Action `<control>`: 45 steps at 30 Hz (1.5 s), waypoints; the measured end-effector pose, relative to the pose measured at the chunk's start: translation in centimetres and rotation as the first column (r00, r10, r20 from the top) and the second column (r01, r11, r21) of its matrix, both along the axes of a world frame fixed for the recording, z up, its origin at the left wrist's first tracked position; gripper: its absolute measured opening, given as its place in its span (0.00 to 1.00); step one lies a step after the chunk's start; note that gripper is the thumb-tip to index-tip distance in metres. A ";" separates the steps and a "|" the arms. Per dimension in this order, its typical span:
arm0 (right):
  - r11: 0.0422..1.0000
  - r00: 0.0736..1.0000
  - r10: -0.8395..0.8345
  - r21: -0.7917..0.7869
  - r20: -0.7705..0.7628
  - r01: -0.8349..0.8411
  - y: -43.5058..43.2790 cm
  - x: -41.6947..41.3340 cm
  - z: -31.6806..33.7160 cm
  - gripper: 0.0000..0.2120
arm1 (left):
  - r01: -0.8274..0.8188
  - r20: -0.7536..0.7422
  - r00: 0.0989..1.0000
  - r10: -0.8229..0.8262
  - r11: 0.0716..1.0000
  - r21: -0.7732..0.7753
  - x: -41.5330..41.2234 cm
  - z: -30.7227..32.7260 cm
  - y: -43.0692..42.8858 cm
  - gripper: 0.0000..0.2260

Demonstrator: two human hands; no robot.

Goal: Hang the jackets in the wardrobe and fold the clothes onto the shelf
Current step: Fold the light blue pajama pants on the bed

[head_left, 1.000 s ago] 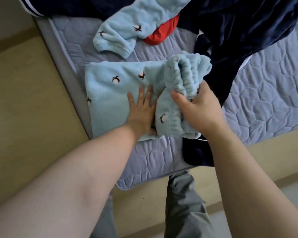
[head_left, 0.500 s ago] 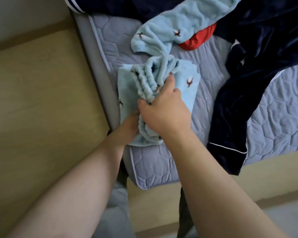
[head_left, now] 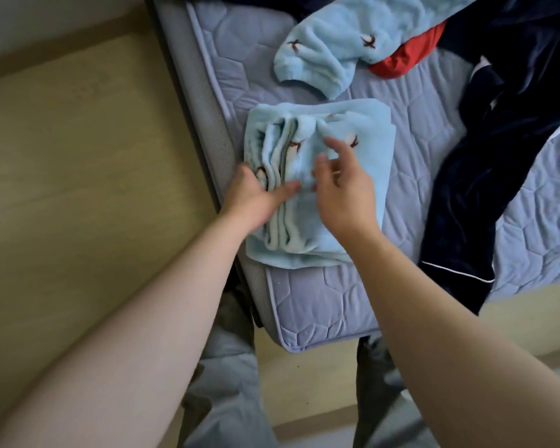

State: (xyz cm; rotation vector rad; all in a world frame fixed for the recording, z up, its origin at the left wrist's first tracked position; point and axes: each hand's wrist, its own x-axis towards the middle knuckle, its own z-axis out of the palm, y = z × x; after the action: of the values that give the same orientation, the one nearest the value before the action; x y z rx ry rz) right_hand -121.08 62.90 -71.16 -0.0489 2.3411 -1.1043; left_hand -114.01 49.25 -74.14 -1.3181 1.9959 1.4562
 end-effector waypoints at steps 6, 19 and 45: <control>0.905 0.864 0.268 0.418 -0.427 -0.074 1.1 -1.7 -3.1 0.25 | 0.035 0.100 0.995 -0.017 0.982 -0.187 0.0 -2.4 1.6 0.28; 0.950 0.939 0.239 0.260 -0.245 -0.174 2.8 -3.2 -5.2 0.27 | -0.084 0.103 0.991 0.084 0.996 -0.007 -1.0 -2.8 0.2 0.51; 0.982 0.914 -0.175 0.133 0.365 0.134 2.3 -0.5 15.0 0.32 | -0.415 0.256 0.909 0.328 0.663 0.623 5.5 13.9 -4.0 0.24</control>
State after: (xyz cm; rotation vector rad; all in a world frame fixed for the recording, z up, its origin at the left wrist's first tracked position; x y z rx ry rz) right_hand -121.59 65.24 -56.14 0.3640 2.0751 -0.9608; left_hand -108.47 45.21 -60.22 -1.4540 0.9527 1.9604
